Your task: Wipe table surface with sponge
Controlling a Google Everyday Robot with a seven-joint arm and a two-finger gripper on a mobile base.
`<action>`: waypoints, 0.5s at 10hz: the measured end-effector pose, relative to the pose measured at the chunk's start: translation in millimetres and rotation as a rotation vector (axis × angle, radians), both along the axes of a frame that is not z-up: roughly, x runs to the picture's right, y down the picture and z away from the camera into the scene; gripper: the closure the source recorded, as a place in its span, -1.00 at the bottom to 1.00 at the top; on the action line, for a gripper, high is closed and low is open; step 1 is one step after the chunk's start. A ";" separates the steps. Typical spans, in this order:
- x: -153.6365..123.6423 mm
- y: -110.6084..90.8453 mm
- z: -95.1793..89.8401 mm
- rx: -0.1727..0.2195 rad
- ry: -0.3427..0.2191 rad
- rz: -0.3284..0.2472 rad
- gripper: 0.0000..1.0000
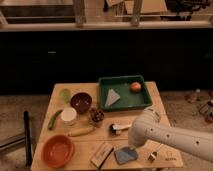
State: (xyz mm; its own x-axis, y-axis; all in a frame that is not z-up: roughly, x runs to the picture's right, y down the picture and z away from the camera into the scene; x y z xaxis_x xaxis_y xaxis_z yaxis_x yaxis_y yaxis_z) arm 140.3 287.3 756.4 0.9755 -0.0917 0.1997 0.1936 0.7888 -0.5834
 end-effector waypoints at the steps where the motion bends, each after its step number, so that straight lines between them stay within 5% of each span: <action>1: 0.3 1.4 1.1 0.000 0.001 -0.001 0.45; 5: -4.7 0.3 -8.8 0.013 -0.011 -0.007 -0.28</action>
